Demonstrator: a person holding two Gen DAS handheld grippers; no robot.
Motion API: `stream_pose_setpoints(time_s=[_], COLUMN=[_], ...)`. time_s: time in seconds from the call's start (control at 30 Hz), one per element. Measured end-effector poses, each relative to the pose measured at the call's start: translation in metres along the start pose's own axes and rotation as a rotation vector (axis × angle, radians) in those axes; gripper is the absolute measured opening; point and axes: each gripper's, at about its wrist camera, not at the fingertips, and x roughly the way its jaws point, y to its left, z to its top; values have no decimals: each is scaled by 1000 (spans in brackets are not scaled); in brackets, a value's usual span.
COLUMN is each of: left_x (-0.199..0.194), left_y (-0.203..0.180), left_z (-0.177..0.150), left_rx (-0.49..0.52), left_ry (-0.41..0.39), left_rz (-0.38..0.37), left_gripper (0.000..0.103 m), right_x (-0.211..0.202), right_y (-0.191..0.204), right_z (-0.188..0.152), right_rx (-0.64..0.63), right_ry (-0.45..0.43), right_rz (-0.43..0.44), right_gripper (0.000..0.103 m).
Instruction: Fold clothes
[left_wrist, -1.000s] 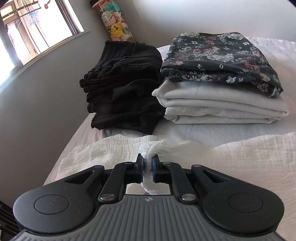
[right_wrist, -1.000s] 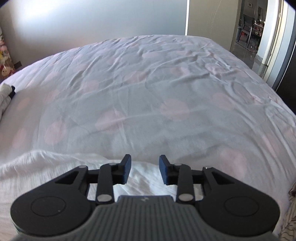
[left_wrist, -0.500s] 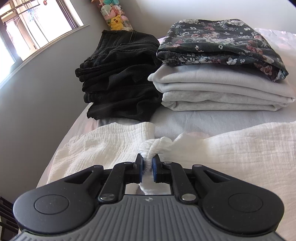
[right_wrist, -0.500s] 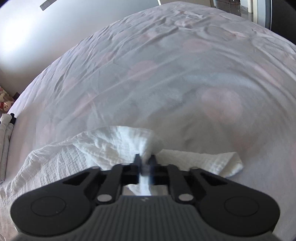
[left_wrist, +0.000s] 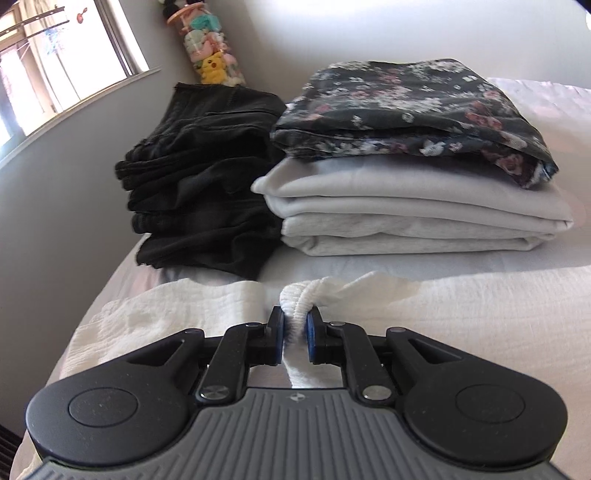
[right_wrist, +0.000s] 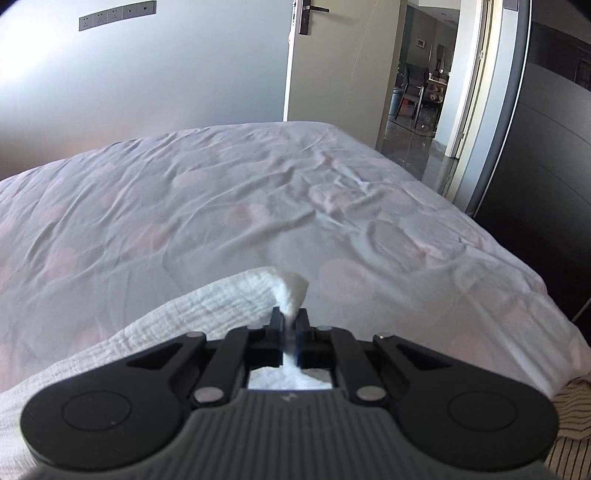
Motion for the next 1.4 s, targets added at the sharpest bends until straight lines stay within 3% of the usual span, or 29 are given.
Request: stream_pose_setpoints(time_s=[0.17,0.3,0.5,0.57,0.77,0.93,1.1,1.23,1.27,1.3,1.33,1.4], left_x=[9,9,-17,-32,-71,-87,-89,-79,-76,-74,-73,-71], left_y=[-3,5,19,22,9,-25,-55,-64,-66,-68,-70,-73], left_z=[-3,-11,-18,-17,-26,-48,-65,-72,-75,-78,-82,-88], left_rx=[3,-31,-143,-157,-114,-57,-70,-135,-151,-155,-158,-167], left_ry=[13,-14,-104,-125,-97,-94,-133,-120,-112,-111,-114,-119], left_rz=[-1,-42,-56,-87,-272,-344,-330,-326,-327,-324,-314,-297], left_gripper=[22,31,42,48,48,49,54,56,58,62,65,76], right_x=[23,23,-2,-19,-62,-94,-109,-102,-103,-105,-107,-119], right_y=[11,7,-16,-23,-33,-31,-22,-12,-11,-12,-14,-19], right_z=[-8,-20,-42,-51,-94,-141,-179,-195,-197,-198,-199,-196], right_rx=[-34,-34,-3,11,74,141,180,241,258,278,299,292], right_ry=[59,65,69,65,141,236,303,342,337,335,334,303], right_rz=[-6,-36,-30,10,152,289,390,413,414,433,456,427], right_gripper=[10,30,30,32,41,43,43,41,38,19,8,7])
